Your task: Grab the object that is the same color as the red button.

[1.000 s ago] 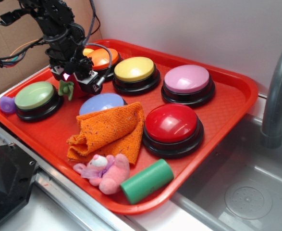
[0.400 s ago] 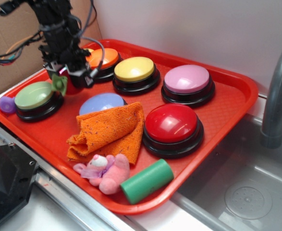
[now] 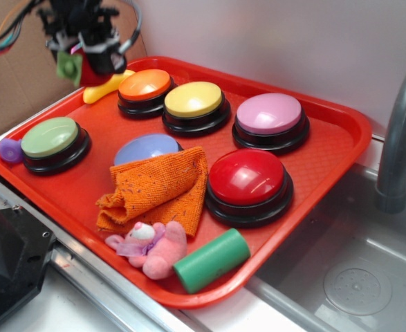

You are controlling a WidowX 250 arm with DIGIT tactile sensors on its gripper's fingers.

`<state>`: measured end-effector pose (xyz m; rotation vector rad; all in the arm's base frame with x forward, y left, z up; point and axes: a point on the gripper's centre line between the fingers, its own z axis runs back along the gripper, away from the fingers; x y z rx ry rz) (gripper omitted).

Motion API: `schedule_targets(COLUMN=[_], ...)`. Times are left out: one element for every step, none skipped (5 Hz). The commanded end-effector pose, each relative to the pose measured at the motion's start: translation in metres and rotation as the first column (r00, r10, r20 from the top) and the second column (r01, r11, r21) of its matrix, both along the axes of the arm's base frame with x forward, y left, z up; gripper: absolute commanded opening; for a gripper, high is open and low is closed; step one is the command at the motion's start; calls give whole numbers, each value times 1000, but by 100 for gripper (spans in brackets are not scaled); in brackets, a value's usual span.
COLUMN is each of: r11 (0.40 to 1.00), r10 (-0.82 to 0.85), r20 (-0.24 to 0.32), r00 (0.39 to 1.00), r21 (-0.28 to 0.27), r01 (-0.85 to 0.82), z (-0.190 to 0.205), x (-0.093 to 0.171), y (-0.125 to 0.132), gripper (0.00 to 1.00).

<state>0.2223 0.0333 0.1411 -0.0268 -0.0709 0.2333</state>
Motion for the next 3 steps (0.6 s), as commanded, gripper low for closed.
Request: schedule_targets(r11=[999,998,993], r10=[-52,-44,-34], r20=[76,111,133], r00=[996,993,991], r21=[9,40,116], r01=[52,40,18], z=[52,49,53], x=[-11,-17,-17], y=[-46,-59,-54], gripper=[0,0,0])
